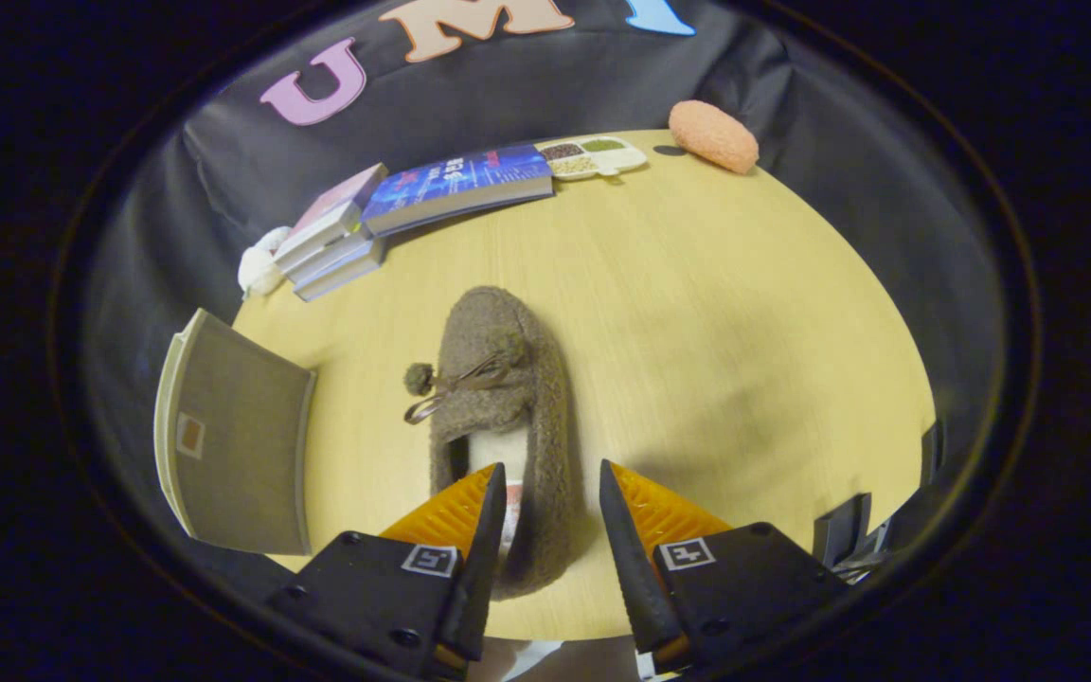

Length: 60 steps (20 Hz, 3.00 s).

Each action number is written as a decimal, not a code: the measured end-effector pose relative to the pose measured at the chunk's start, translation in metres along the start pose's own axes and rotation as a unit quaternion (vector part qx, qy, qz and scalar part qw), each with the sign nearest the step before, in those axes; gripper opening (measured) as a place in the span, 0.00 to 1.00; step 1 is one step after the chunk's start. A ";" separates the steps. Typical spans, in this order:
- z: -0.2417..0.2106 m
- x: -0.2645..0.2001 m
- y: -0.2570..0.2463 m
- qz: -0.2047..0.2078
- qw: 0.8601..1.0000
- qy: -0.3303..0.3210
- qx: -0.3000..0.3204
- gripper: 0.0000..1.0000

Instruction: Open the storage box then place both shoes into the box .Put the left shoe in first, then the right shoe, with the right side of both shoes facing outward in a uniform manner.

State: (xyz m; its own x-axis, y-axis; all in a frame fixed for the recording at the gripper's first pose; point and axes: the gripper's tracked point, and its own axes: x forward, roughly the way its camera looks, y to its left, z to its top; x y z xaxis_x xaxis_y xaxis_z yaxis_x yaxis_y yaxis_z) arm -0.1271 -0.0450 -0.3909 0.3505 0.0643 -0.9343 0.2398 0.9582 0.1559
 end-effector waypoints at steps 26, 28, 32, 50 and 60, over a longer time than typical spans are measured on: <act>-0.006 0.018 0.008 0.024 0.999 0.037 0.028 0.04; 0.000 0.012 0.014 0.032 0.999 0.029 0.030 0.04; 0.021 -0.010 0.031 0.053 0.998 0.010 0.037 0.03; 0.099 -0.150 0.234 0.209 0.971 -0.106 -0.056 0.03; 0.036 -0.129 0.308 0.213 0.975 -0.056 -0.040 0.03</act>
State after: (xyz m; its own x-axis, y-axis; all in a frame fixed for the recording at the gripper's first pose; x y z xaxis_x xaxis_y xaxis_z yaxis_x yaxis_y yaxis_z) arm -0.0662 0.2315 -0.2114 0.5004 0.4344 -0.7490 -0.0178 0.8700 0.4927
